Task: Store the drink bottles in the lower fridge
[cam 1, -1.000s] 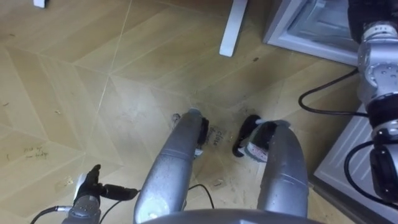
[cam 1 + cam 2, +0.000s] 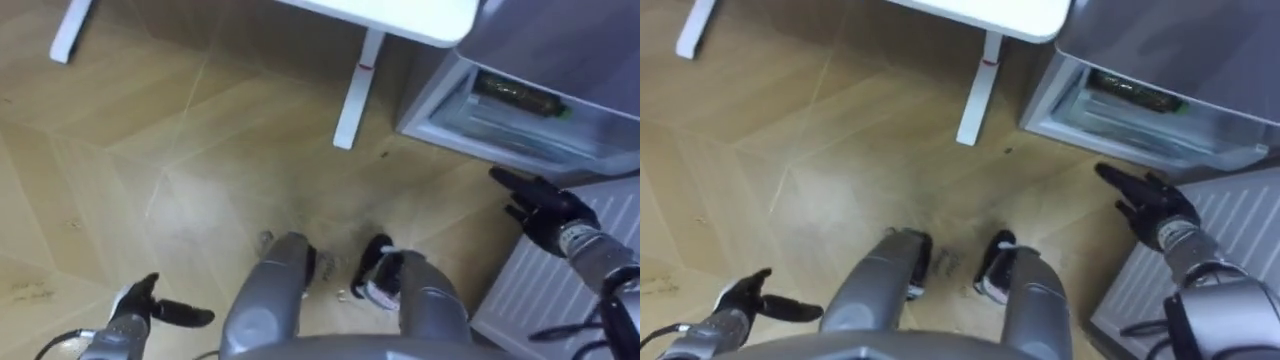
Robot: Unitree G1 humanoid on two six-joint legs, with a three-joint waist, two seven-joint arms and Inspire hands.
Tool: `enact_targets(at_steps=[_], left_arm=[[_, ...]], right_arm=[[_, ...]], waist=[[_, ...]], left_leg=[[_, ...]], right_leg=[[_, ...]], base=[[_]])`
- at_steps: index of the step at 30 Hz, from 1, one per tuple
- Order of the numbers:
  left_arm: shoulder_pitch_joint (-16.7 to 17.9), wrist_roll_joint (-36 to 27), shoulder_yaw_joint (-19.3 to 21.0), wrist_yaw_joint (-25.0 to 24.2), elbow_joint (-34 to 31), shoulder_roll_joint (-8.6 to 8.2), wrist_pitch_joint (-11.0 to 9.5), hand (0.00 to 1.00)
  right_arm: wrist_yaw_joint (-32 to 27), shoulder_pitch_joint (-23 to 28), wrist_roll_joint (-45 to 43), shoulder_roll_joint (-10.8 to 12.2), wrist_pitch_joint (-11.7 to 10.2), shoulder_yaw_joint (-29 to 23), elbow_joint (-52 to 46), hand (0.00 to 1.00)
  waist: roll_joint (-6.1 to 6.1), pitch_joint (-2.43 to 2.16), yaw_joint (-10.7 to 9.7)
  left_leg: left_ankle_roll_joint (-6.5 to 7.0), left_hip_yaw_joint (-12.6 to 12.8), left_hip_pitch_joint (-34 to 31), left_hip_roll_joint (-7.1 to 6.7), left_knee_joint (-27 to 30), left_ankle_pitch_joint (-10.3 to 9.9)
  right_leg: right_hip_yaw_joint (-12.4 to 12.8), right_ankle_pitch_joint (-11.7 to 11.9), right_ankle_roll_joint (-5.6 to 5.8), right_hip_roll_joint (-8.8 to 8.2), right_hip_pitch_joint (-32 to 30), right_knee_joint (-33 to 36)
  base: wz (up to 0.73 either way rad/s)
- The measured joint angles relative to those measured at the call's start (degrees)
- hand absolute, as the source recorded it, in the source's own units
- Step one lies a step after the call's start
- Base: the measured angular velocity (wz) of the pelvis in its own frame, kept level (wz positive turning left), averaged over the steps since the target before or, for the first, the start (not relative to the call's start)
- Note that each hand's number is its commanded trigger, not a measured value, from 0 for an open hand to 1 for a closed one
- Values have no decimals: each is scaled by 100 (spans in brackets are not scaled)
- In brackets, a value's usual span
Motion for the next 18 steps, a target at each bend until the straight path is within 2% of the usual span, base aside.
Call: enact_targets(at_steps=[2,4,6,8,12,15,16,18], left_arm=[[-14,19,15,5,8,-77,-3,0],[-27,200,123,5,53,-253,7,0],[-77,200,124,7,58,-355,13,0],[-132,217,138,13,48,-424,-8,0],[-76,222,355,59,51,-568,-91,0],[113,230,496,100,42,-618,-148,0],[189,223,583,151,45,-664,-153,0],[340,225,593,179,43,-714,-166,0]], right_arm=[[-49,171,-718,202,-5,248,0,0],[-184,348,-1613,476,3,407,70,0],[-296,488,-1970,621,-7,614,69,0],[-421,571,-2226,769,-5,690,99,0],[-621,779,-2337,925,-9,594,84,0],[-746,1211,-2339,1034,-39,567,-90,0],[-804,1323,-2341,1078,-71,481,-98,0],[-915,1476,-2338,1106,-92,415,-238,0]], waist=[[26,-9,-53],[55,-13,-105],[84,-41,-151],[87,-50,-173],[64,-65,-406],[-33,-184,-493],[-58,-207,-533],[-37,-222,-572]], left_leg=[[2,4,207,30,-140,0],[26,27,496,26,-387,22],[26,25,648,36,-542,35],[22,21,812,44,-689,55],[36,89,1521,40,-1304,180],[36,133,2170,50,-1918,311],[39,172,2436,60,-2152,361],[54,290,2789,97,-2385,394]], right_leg=[[-5,-7,27,43,205,-130],[-2,-16,49,48,459,-287],[0,-13,67,77,604,-403],[1,-9,76,104,754,-521],[14,4,137,126,1353,-939],[97,36,200,205,1858,-1324],[154,52,220,242,2049,-1461],[167,72,247,290,2327,-1648]], base=[[3],[2],[0],[0],[-1],[-9],[-15],[-23]])
